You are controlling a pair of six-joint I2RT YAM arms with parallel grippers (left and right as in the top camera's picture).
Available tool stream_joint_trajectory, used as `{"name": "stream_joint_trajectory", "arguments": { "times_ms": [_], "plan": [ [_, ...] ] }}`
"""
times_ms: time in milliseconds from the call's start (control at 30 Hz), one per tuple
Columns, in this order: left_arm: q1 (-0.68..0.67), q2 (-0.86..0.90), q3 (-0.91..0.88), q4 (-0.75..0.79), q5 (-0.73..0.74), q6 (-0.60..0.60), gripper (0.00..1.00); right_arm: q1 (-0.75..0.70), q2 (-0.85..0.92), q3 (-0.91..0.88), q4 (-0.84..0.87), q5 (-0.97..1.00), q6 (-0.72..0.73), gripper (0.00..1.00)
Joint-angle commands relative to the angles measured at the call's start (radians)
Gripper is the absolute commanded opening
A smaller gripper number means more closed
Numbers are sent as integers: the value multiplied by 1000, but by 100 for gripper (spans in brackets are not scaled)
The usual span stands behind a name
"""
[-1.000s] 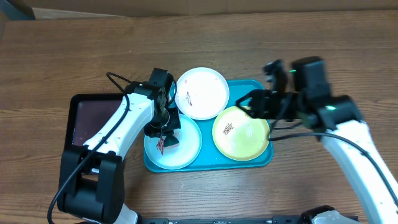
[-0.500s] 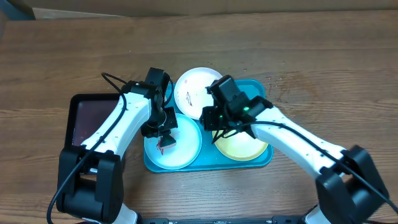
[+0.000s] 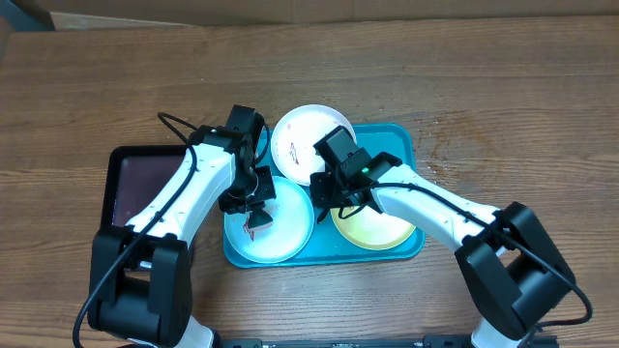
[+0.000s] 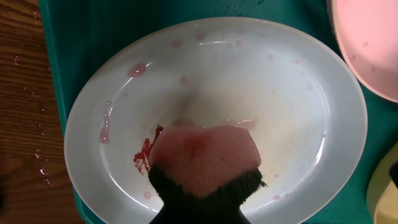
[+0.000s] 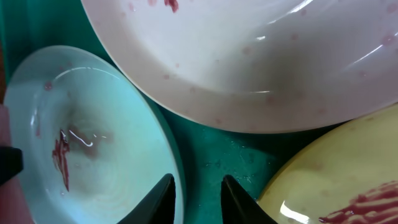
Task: Clean dirty plates on tray and stack at the side
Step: 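Reach the right gripper to the light blue plate's rim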
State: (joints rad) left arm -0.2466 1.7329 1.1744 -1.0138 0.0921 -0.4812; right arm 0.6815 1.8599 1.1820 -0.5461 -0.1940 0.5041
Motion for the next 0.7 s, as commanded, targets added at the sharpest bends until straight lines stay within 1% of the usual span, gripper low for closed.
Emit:
{"name": "stream_joint_trajectory", "arguments": {
  "times_ms": [0,133,367,500,667],
  "plan": [
    [6,-1,1,0,-13,-25,4,7,31,15,5,9,5,25],
    [6,-1,1,6,-13,-30,4,23,64,15,26,-9,4,24],
    [6,-1,1,5,-13,-32,4,62,76,15,48,9,-13,27],
    [6,-1,1,2,-13,-32,4,53,70,23,32,28,-13,27],
    [6,-1,1,-2,-14,-32,4,43,25,79,-50,28,-15,30]
  ]
}}
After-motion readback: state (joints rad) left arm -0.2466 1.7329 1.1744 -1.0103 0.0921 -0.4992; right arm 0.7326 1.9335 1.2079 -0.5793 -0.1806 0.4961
